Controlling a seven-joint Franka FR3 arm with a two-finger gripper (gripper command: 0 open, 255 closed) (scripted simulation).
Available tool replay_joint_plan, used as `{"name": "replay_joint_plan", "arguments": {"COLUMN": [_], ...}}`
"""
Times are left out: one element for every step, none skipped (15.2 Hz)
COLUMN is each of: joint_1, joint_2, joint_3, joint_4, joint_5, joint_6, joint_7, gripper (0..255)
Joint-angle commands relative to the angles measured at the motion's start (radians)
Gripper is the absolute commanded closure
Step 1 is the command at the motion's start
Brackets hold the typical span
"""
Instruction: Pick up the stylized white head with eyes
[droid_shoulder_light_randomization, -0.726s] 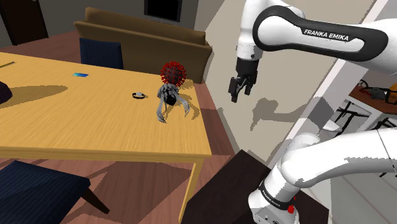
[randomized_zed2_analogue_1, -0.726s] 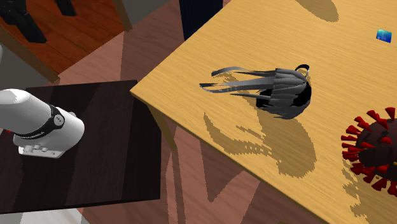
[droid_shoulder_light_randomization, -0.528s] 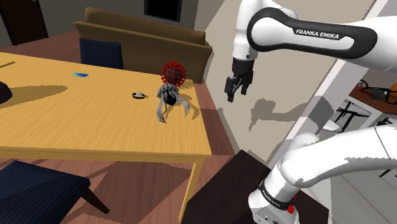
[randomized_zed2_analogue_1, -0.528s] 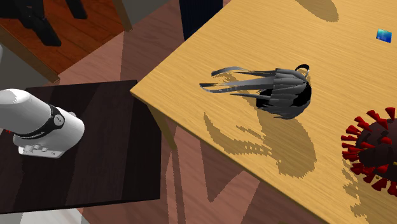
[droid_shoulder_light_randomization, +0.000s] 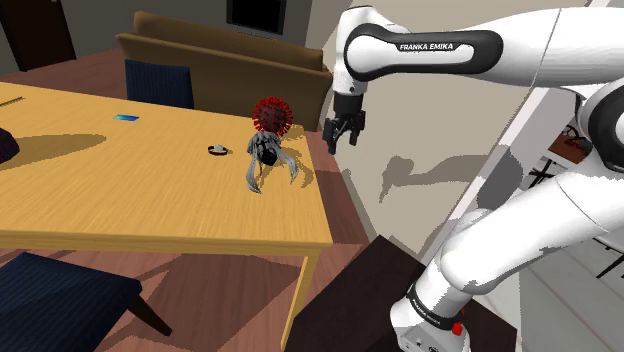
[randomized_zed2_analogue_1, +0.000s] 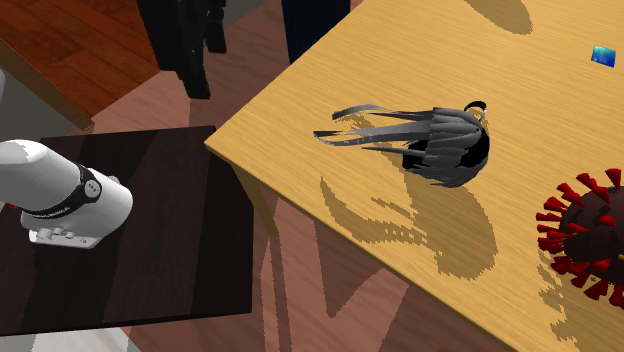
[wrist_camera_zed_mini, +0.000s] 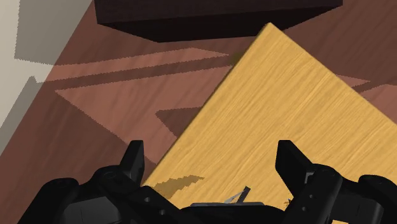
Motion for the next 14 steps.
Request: {"name": "replay_joint_plan", "arguments": {"joint_1": [-0.002, -0.003, -0.004, -0.005, -0.007, -0.008, -0.009, -0.01, -0.011, -0.013, -0.014, -0.015, -0.016, -0.018], "joint_2": [0.078, 0.117, 0.157, 0.196, 0.235, 0.274, 0.314, 0.353, 0.393, 0.433, 0.473, 0.514, 0.555, 0.597], "joint_3": [-0.003, -0.006, -0.008, -0.01, -0.012, -0.014, -0.016, -0.017, -0.018, -0.02, -0.021, -0.022, -0.023, -0.023], "joint_4": [0.041, 0.067, 0.093, 0.122, 0.151, 0.182, 0.214, 0.248, 0.283, 0.32, 0.358, 0.398, 0.44, 0.484], "joint_5": [0.005, 0.008, 0.01, 0.013, 0.016, 0.019, 0.023, 0.026, 0.03, 0.034, 0.038, 0.042, 0.046, 0.05], "joint_6": [0.038, 0.051, 0.063, 0.074, 0.083, 0.091, 0.098, 0.103, 0.107, 0.11, 0.112, 0.112, 0.111, 0.108], "joint_7": [0.0, -0.002, -0.004, -0.006, -0.008, -0.01, -0.013, -0.015, -0.018, -0.02, -0.023, -0.026, -0.028, -0.031], "gripper": [0, 0, 0, 0, 0, 0, 0, 0, 0, 0, 0, 0, 0, 0]}}
